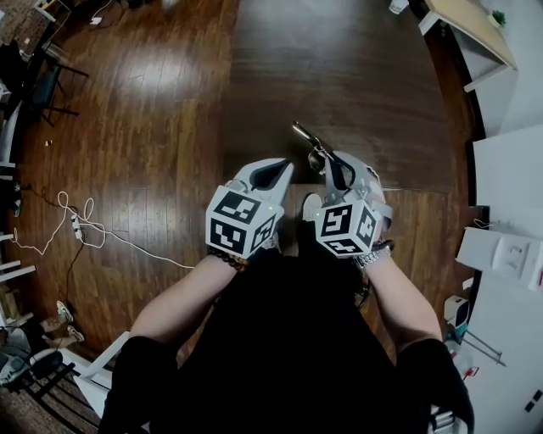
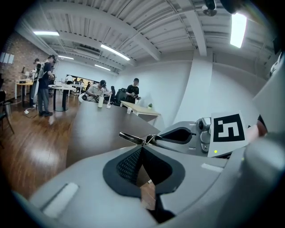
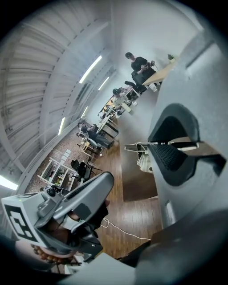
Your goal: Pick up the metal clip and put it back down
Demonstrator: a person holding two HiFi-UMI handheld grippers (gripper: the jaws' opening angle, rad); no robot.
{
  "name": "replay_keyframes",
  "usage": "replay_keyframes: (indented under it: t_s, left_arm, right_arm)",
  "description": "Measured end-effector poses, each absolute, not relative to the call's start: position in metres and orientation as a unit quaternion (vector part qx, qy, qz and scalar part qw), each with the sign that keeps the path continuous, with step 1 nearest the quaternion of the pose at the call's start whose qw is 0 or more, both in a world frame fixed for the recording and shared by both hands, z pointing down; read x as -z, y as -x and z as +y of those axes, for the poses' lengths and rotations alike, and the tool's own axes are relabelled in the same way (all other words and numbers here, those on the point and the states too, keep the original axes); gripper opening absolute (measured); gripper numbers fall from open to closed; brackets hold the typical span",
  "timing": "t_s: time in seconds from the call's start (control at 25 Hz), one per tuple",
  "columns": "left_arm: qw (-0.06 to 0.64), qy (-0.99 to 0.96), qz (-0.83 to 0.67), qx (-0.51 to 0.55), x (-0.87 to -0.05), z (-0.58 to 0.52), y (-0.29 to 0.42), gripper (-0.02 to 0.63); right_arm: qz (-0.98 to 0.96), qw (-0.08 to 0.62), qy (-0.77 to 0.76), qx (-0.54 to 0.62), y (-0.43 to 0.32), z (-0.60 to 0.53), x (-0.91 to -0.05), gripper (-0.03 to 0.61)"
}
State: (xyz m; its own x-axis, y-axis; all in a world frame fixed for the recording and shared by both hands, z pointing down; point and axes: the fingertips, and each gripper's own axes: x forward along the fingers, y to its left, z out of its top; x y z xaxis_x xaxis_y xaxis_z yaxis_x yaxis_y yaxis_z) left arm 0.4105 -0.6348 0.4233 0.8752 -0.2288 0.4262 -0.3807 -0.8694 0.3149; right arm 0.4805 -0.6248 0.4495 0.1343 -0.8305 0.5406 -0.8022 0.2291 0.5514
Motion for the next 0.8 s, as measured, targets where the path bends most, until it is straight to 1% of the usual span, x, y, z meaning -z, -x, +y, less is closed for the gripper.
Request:
replay_keyframes:
  t_s: [0.36,0.8]
  left_arm:
    - [0.214,-0.936,-0.182,-0.213,-0.447,-0.67,-0.464,0.015]
    - [0.254,-0.908,-0.225,-0.247,-0.491,-0.704,-0.518,0.015]
  right_arm:
    - [-0.671,0.453,-0.586,0.028,-0.535,-0.668,-0.482,-0.002]
    - [-0.681,0.518,-0.513,0.074,-0.597,-0.708,-0.547,-0.002]
